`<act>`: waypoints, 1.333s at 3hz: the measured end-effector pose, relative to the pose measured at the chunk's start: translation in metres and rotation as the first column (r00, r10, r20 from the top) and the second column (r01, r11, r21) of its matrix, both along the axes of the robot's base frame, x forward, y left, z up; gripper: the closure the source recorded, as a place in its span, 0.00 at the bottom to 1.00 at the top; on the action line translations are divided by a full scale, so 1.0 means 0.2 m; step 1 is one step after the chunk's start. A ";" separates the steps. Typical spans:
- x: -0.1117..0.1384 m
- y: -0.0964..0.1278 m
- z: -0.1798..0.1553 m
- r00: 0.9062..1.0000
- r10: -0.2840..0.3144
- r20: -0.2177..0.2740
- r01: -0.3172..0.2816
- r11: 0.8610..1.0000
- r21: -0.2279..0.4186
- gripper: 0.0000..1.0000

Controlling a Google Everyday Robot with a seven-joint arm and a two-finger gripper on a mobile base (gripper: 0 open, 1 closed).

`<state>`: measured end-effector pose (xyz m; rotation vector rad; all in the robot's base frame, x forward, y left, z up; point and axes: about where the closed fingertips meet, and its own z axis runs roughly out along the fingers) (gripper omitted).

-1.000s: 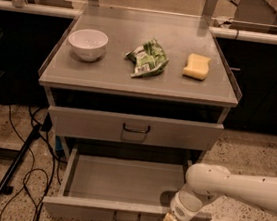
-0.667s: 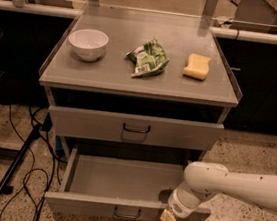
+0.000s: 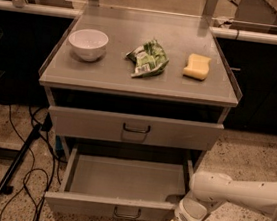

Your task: Close middle drawer

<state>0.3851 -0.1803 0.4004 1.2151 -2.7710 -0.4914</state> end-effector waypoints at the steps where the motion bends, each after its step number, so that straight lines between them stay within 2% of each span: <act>1: 0.00 -0.01 -0.01 1.000 -0.004 -0.003 0.004 1.000 -0.002 1.00; 4: 0.21 0.17 0.03 0.997 0.053 0.052 -0.055 0.998 0.044 1.00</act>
Offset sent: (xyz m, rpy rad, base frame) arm 0.0325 0.0278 0.0085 0.0427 -0.0433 0.0319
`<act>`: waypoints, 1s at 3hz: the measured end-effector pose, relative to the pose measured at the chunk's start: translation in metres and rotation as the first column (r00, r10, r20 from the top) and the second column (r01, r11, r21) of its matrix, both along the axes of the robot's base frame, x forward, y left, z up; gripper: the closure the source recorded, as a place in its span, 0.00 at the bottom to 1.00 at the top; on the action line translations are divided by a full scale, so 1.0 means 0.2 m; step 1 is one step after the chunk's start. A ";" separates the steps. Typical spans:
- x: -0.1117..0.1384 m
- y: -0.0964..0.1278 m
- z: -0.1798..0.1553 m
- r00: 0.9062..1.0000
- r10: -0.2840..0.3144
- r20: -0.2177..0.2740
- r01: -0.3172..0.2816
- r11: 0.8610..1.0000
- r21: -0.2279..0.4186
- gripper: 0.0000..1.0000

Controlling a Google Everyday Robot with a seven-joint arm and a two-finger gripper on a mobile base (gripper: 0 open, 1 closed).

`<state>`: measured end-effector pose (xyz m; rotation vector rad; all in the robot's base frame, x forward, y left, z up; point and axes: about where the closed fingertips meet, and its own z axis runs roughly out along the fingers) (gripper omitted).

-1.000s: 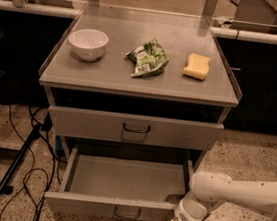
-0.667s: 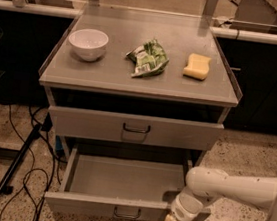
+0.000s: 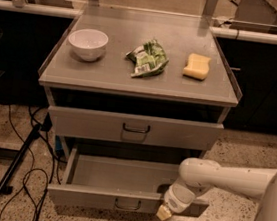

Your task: Close middle drawer

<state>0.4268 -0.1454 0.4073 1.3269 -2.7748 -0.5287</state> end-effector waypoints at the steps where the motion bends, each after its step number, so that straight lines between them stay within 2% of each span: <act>1: 0.06 0.04 0.01 1.000 0.016 0.012 -0.016 1.000 0.006 1.00; 3: 0.11 0.07 0.03 0.999 0.030 0.030 -0.031 0.999 0.014 1.00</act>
Offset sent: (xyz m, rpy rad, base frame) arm 0.0308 0.0190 0.0103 0.0190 -0.0432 0.0408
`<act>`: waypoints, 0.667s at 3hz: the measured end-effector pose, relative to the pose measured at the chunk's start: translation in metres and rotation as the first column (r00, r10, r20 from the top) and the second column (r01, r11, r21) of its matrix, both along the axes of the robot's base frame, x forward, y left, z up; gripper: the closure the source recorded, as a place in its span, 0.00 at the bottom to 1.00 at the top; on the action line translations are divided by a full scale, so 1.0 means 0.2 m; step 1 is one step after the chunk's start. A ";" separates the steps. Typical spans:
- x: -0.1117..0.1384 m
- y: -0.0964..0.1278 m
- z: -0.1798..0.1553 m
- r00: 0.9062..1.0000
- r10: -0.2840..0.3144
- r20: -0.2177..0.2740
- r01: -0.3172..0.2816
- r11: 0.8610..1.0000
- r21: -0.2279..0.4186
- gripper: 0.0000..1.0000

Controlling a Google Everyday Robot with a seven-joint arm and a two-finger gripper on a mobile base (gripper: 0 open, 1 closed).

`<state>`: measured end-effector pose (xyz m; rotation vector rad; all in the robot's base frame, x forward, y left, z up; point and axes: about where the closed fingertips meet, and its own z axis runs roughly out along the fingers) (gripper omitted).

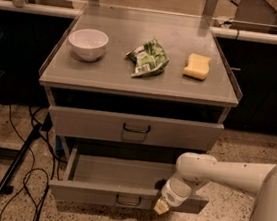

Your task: Close middle drawer

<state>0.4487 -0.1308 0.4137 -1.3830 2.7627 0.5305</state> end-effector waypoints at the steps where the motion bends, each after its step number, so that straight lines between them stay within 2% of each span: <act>1: 0.03 0.01 0.01 1.000 -0.010 0.012 0.010 1.000 0.007 1.00; 2: 0.03 0.01 0.01 1.000 -0.010 0.012 0.010 1.000 0.007 0.74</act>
Offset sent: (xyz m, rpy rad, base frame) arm 0.0059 0.0014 0.0018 0.0069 -0.0121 -0.0103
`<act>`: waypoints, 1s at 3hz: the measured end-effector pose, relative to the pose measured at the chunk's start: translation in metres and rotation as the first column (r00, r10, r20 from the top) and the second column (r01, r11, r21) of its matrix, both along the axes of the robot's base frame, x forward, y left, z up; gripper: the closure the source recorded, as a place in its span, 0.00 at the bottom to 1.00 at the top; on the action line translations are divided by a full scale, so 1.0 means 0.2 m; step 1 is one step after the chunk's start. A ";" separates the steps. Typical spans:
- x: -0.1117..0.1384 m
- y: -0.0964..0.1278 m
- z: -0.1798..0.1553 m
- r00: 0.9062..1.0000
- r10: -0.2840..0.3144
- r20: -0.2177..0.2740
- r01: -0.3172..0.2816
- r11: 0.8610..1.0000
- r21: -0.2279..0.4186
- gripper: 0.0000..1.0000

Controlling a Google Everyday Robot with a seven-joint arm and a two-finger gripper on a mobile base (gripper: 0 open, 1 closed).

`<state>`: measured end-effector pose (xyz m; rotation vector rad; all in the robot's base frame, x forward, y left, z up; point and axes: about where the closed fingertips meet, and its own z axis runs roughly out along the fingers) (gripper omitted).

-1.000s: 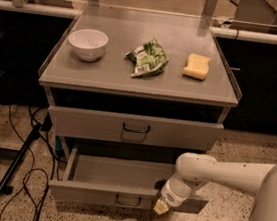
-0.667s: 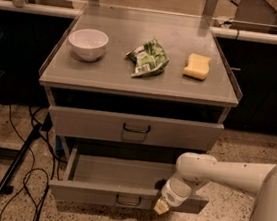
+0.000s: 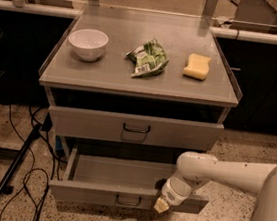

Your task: Close middle drawer

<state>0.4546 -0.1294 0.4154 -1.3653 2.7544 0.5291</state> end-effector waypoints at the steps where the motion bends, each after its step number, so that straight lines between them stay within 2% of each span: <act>1: 0.00 0.00 0.00 1.000 0.000 0.000 0.000 1.000 0.000 0.50; 3: 0.00 0.00 0.00 1.000 0.000 0.000 0.000 1.000 0.000 0.00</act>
Offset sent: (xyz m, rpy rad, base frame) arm 0.0000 0.0000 0.0000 0.0000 0.0000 0.0000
